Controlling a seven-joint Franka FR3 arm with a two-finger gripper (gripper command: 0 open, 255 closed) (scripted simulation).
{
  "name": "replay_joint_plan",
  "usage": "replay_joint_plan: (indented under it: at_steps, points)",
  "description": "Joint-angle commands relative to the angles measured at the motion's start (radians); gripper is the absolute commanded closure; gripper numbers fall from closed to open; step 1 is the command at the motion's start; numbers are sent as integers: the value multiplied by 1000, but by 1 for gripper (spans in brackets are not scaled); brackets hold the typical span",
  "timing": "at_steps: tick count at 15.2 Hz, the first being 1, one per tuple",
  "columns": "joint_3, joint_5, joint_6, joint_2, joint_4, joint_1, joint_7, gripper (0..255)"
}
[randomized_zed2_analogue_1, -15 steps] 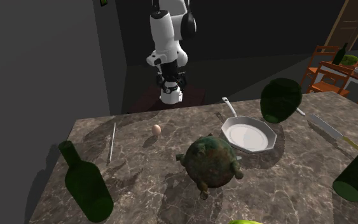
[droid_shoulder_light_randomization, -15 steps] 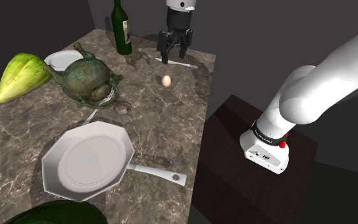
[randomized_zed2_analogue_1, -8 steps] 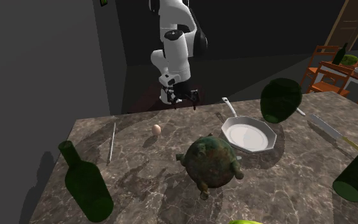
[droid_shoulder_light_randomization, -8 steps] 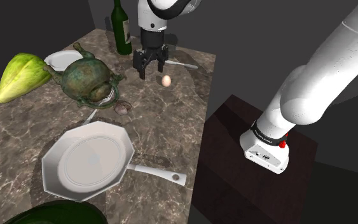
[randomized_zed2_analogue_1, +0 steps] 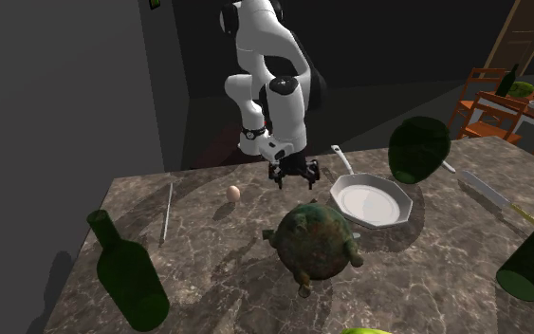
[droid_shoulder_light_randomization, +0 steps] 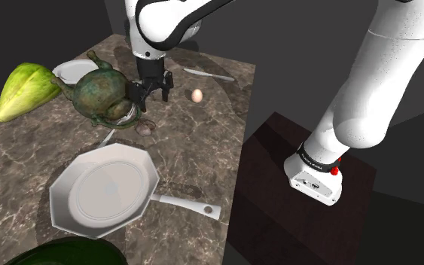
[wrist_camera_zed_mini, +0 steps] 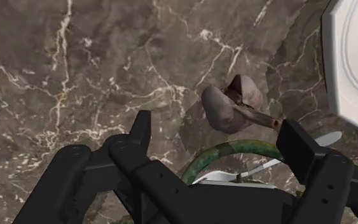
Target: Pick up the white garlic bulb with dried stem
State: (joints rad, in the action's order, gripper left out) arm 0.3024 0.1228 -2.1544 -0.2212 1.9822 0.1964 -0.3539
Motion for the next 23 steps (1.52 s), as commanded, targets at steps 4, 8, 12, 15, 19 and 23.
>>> replay_joint_plan:
  at_steps: [4,8,12,15,19,23]
  points:
    - [4,-57,-15,-193,-164,53,-41,0]
    - [0,-62,-47,-217,-156,58,-40,0]
    - [-5,-69,-95,-253,-143,62,-38,0]
    - [-5,-69,-95,-253,-141,62,-38,255]
    - [-5,-69,-96,-253,-141,62,-38,255]
    - [-5,-69,-95,-252,-141,62,-38,255]
